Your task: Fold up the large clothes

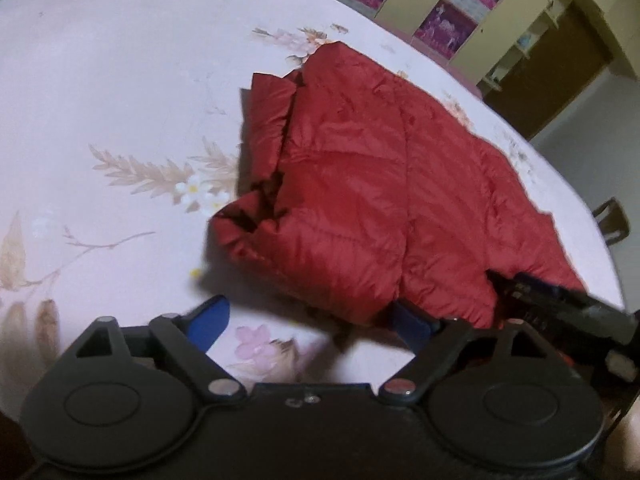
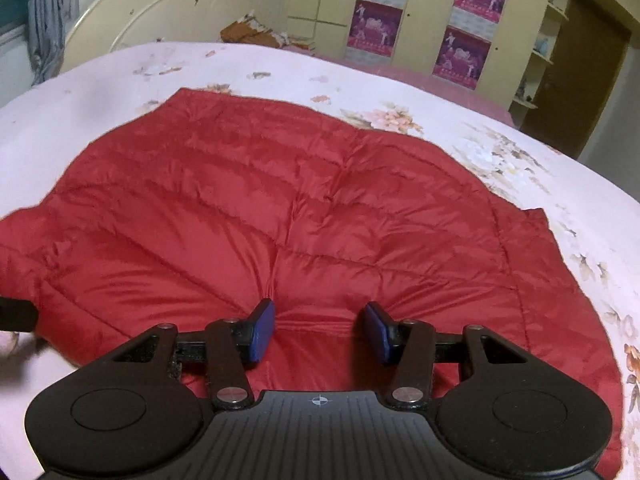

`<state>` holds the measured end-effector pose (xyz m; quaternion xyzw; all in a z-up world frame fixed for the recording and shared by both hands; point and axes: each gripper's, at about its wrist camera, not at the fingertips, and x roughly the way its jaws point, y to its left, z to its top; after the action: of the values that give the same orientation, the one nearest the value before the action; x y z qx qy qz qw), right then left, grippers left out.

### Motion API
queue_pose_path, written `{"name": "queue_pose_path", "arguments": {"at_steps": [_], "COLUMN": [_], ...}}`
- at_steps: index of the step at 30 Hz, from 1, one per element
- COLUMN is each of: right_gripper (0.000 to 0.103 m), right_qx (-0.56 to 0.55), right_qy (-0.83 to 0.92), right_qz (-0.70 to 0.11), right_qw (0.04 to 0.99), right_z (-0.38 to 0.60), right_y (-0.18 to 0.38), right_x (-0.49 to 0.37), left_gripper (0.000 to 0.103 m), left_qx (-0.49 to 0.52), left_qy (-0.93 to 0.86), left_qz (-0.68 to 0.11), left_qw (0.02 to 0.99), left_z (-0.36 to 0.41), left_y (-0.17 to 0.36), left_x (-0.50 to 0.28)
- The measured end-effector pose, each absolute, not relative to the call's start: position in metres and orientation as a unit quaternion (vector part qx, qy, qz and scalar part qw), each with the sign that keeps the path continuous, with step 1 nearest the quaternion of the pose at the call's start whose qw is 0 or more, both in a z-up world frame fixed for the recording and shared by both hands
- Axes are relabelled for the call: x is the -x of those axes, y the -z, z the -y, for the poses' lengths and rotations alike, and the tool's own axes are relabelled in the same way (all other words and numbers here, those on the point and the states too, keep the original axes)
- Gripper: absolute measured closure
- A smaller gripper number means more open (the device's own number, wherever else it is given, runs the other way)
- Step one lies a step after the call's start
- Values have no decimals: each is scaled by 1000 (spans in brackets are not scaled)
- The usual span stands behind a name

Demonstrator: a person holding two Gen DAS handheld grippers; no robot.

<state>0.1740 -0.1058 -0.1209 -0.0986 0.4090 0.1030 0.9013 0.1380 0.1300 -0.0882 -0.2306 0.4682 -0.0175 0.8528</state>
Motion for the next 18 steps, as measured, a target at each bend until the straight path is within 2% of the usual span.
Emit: {"name": "queue_pose_path", "arguments": {"at_steps": [5,8,10,13,18], "right_gripper": [54,54,54,54,54], "right_qx": [79,76,84,101,91], "right_qy": [-116,-116,-119,-134,-148], "right_qz": [-398,-391,-397,-403,-403], "right_qw": [907,910,906,900,899], "right_z": [116,119,118,114,119], "right_y": [105,101,107,122,136], "right_x": [-182,-199,-211,-219,-223], "left_gripper": [17,38,61,75,85], "left_qx": [305,342,368,368,290], "left_qy": [11,-1,-9,-19,-15], "left_qz": [-433,-407,-395,-377,-341], "left_qw": [848,847,842,850,894], "left_z": [-132,-134,-136,-133,-109], "left_y": [96,100,104,103,72], "left_x": [-149,-154,-155,-155,-153]}}
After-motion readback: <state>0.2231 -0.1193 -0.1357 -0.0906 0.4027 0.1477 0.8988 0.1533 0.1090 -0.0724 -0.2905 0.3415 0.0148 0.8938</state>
